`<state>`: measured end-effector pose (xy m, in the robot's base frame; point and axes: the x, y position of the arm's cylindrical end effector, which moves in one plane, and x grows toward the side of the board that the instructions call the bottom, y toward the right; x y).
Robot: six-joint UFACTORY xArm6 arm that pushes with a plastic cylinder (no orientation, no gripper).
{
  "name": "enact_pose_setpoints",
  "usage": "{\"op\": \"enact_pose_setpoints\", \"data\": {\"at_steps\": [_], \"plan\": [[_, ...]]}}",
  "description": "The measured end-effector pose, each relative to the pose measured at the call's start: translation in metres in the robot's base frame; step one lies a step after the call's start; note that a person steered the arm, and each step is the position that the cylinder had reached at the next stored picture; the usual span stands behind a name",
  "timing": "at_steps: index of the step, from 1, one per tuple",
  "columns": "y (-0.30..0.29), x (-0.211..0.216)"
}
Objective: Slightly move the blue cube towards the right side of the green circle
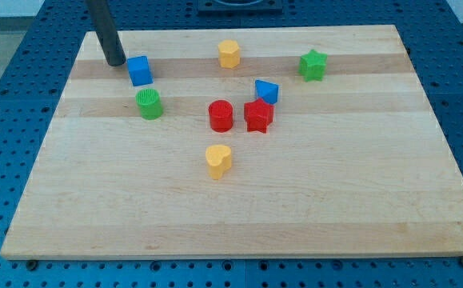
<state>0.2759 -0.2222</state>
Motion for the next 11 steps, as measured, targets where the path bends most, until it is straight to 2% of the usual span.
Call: {"op": "enact_pose_setpoints", "data": {"at_steps": [2,6,7,9,11], "plan": [[0.032,0.004],[0.023,0.033],[0.027,0.053],[0.079,0.058],[0.095,0.069]]}}
